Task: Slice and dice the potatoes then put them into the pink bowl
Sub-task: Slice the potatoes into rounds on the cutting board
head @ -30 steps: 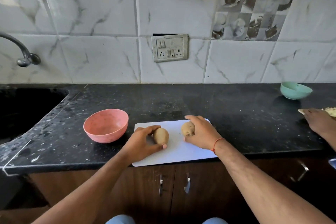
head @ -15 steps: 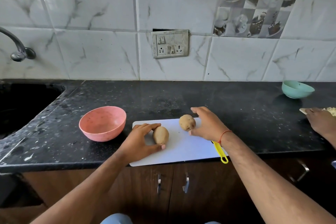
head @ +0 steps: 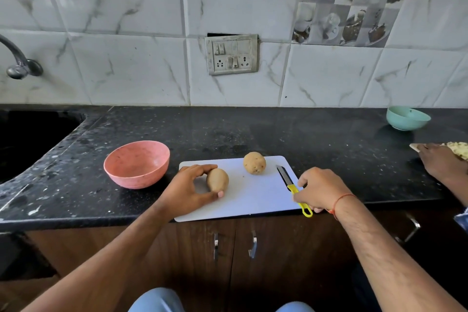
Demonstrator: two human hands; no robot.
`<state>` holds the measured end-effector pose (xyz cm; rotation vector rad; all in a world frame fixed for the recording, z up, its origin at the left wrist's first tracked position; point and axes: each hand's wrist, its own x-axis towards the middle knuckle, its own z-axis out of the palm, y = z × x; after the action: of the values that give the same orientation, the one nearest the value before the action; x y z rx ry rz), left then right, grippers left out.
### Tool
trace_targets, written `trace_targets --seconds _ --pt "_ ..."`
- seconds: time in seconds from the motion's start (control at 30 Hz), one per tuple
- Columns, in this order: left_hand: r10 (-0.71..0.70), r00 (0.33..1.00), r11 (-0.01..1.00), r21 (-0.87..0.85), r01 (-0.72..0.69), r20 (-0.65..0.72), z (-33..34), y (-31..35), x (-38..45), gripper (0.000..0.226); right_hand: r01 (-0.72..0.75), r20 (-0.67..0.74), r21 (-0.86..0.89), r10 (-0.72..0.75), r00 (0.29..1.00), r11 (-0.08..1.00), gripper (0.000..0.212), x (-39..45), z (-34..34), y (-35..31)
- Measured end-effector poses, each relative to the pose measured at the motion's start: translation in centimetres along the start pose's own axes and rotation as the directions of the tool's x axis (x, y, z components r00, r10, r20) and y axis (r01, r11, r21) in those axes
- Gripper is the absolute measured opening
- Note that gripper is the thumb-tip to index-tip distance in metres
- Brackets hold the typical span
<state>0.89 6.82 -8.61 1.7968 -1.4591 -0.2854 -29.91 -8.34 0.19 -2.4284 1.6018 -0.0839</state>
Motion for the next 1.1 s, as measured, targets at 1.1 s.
trace_targets --seconds 1.1 --pt "-0.075 0.997 0.994 -0.077 0.074 -0.005 -0.6 0.9 -0.3 0.077 0.045 -0.311 0.364 0.076 0.947 0.930 0.030 -2.3 1.4 -1.4"
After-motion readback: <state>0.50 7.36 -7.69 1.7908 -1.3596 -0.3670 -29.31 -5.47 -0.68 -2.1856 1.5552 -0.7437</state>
